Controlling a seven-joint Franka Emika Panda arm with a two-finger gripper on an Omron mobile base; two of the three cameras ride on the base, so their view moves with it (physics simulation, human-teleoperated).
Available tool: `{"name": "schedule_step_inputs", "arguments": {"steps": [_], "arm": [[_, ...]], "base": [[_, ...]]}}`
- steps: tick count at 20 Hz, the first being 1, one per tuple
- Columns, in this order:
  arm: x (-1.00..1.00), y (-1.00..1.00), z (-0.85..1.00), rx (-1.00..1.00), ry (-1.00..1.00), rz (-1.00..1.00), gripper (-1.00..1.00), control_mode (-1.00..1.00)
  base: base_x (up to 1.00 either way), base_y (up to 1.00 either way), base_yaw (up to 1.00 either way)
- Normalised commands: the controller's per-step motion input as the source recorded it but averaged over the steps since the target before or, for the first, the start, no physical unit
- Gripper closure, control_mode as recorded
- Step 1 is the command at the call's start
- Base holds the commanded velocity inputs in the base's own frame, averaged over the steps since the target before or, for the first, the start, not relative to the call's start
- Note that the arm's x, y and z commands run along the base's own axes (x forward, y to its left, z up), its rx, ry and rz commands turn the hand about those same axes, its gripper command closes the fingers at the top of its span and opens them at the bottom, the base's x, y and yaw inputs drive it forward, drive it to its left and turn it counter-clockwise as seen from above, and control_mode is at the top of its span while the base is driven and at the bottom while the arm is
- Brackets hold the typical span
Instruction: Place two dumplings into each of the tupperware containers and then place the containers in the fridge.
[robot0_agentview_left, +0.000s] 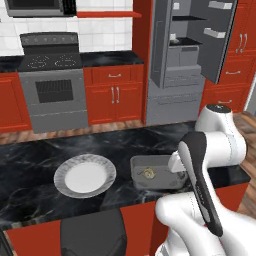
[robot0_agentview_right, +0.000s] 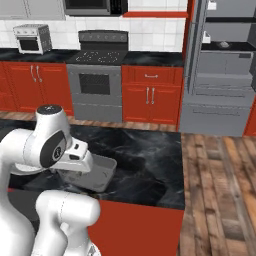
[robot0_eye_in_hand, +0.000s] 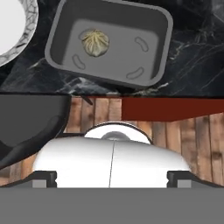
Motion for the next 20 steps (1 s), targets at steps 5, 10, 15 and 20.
{"name": "schedule_step_inputs", "arguments": {"steps": [5, 10, 15, 20], "arm": [[-0.11, -0.01, 0.05, 0.0, -0.03, 0.0, -1.0, 1.0], [0.0, 0.0, 0.0, 0.0, 0.0, 0.0, -1.0, 1.0], [0.0, 0.0, 0.0, 0.0, 0.0, 0.0, -1.0, 1.0], [0.0, 0.0, 0.0, 0.0, 0.0, 0.0, -1.0, 1.0]], "base": [[-0.73, -0.04, 0.0], [-0.9, 0.51, 0.05], [-0.54, 1.0, 0.09], [-0.22, 1.0, 0.04]]}}
